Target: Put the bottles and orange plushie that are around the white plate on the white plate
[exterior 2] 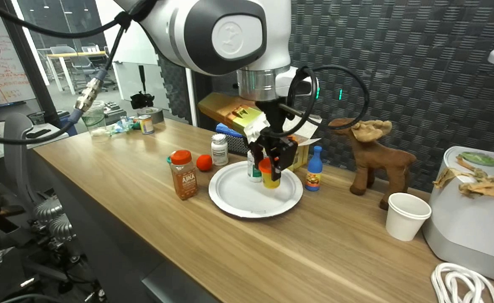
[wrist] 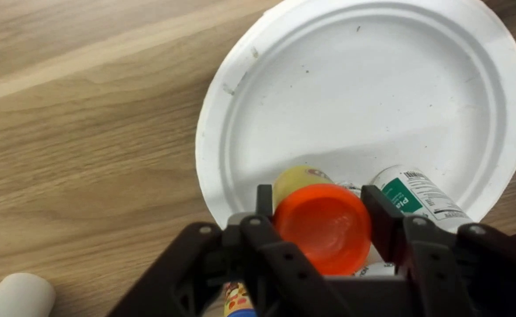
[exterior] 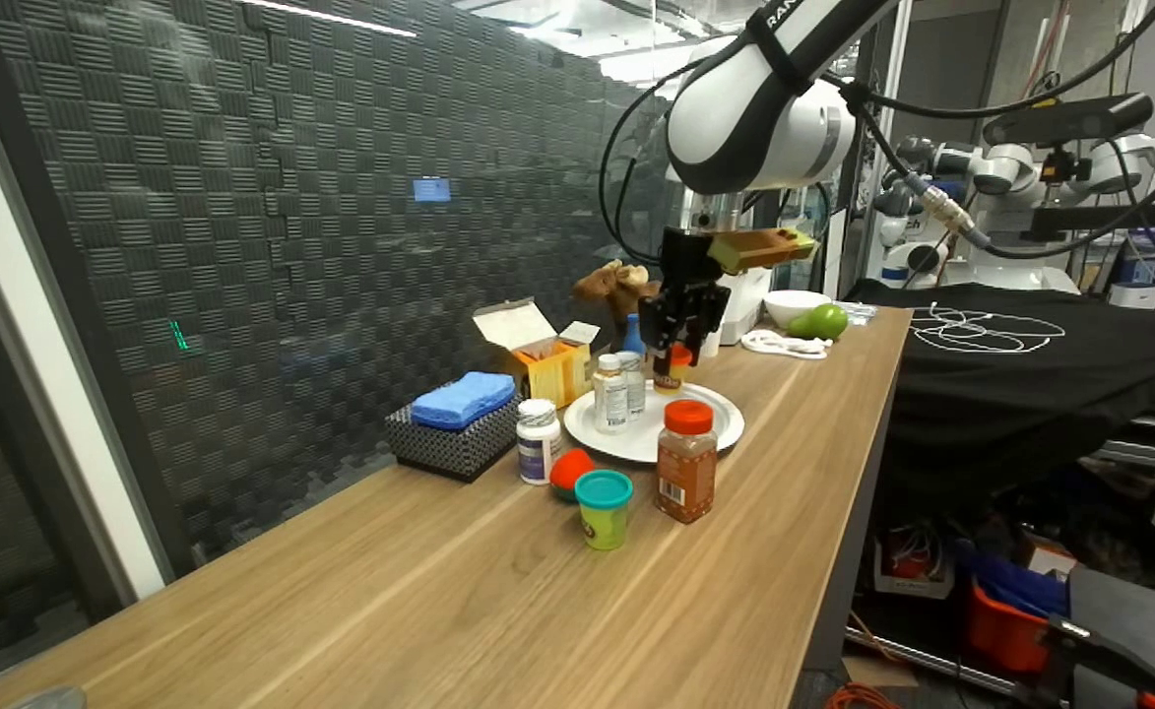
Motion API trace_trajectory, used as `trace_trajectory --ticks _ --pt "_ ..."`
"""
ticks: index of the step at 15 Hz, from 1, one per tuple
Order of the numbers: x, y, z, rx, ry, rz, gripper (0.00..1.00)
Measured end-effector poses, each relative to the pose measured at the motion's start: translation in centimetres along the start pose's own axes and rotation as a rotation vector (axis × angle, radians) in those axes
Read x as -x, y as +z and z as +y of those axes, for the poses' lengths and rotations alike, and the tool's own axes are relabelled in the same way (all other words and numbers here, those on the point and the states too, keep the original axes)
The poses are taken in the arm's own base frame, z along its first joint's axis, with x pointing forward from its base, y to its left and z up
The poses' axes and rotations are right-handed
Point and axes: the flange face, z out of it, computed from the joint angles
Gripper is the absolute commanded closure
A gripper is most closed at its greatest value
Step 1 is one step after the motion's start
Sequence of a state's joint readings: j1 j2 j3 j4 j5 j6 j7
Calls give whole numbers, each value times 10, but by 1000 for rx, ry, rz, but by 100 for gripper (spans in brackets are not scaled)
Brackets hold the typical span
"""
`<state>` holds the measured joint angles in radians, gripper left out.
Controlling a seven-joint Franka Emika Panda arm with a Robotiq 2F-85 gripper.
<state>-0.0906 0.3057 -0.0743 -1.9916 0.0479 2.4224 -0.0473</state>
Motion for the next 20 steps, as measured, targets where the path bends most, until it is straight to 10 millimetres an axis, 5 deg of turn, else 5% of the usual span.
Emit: trace_trajectory --ticks 9,11,13,15,20 --pt "-16 26 2 1 -79 -17 72" --pt "-17 30 2 0 -92 -20 21" --pt "-18 30 3 0 -103 -19 8" --pt "-19 28 4 -1 -112 -11 0" --pt "-23 9 4 4 -129 32 0"
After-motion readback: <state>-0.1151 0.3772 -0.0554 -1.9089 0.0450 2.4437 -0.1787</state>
